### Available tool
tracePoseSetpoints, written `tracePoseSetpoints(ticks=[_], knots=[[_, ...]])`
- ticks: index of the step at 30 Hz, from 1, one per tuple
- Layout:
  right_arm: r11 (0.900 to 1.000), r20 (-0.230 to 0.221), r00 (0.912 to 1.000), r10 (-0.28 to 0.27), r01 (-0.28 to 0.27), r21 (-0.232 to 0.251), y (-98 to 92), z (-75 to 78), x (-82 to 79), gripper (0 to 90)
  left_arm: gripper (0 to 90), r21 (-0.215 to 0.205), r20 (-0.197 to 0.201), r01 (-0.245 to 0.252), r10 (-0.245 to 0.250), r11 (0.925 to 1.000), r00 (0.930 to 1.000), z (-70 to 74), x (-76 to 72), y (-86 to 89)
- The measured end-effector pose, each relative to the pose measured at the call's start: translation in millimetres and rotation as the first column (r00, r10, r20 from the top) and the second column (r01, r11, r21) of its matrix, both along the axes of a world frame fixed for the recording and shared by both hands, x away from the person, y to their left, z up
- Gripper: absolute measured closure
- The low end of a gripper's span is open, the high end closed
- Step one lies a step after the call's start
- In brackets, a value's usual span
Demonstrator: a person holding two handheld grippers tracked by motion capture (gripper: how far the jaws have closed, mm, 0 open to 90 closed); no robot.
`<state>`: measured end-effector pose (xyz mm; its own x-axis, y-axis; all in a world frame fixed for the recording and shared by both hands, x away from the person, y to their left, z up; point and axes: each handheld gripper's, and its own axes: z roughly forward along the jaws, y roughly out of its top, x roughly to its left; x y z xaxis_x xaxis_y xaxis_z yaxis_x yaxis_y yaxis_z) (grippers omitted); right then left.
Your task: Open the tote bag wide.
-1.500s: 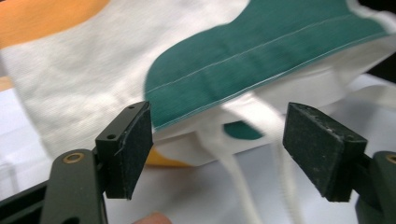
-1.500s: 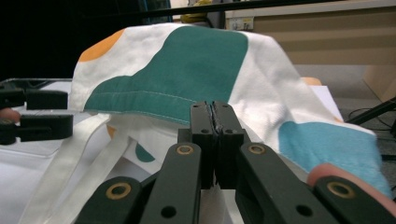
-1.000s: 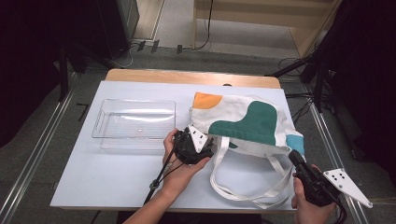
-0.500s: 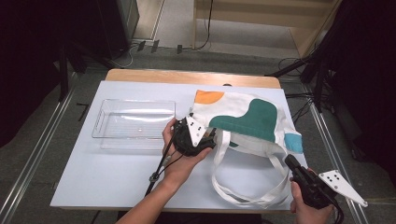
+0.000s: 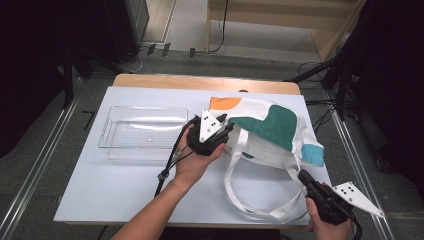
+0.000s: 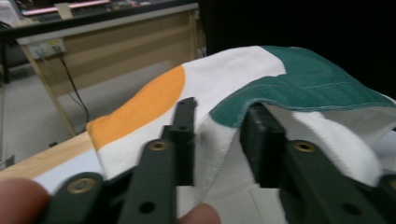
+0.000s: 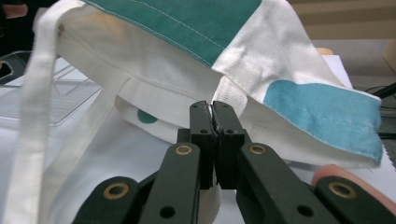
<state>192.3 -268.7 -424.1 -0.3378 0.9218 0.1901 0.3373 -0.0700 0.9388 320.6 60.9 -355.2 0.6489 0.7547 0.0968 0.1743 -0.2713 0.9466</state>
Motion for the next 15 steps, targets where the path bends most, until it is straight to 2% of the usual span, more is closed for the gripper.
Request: tracePoseSetpoints(ticks=[1, 4, 6, 7, 9, 11, 13, 15], knots=[[1.000, 0.002, 1.0000, 0.006, -0.006, 0.001, 0.7, 0.0, -0.1, 86.8, 77.7, 0.002, -0.004, 0.006, -0.006, 1.0000, 1.0000, 0.5, 0.7, -0.3], [1.000, 0.030, 0.9995, 0.013, -0.014, 0.022, 2.3, 2.8, -3.0, 77.9, 87.9, 0.007, -0.020, 0.016, -0.016, 0.9999, 0.9997, 1.6, 1.2, -1.6], [1.000, 0.070, 0.9975, -0.011, 0.009, 0.022, 4.6, 8.0, -7.5, 71.3, 88.8, 0.001, -0.031, 0.018, -0.018, 0.9998, 0.9994, 2.9, 1.3, -1.9], [0.999, 0.105, 0.9939, -0.035, 0.033, 0.022, 6.4, 11.5, -10.7, 71.4, 89.0, -0.002, -0.038, 0.017, -0.017, 0.9998, 0.9991, 3.6, 1.3, -2.2], [0.999, 0.148, 0.9884, -0.033, 0.028, 0.034, 12.2, 19.1, -14.8, 70.9, 89.2, -0.012, -0.050, 0.022, -0.023, 0.9997, 0.9985, 5.1, 1.0, -2.5], [1.000, 0.121, 0.9927, 0.006, -0.008, 0.020, 24.3, 22.3, -8.8, 69.9, 89.3, -0.010, -0.060, 0.020, -0.021, 0.9997, 0.9980, 5.5, 1.1, -3.1], [0.999, 0.046, 0.9977, 0.050, -0.049, -0.012, 42.8, 16.7, 5.6, 69.0, 89.4, -0.015, -0.070, 0.017, -0.018, 0.9997, 0.9974, 5.9, 0.9, -3.4], [0.997, 0.004, 0.9979, 0.064, -0.064, -0.044, 56.0, 9.4, 18.6, 65.1, 89.4, -0.020, -0.078, 0.021, -0.022, 0.9996, 0.9967, 6.9, 0.0, -2.9]])
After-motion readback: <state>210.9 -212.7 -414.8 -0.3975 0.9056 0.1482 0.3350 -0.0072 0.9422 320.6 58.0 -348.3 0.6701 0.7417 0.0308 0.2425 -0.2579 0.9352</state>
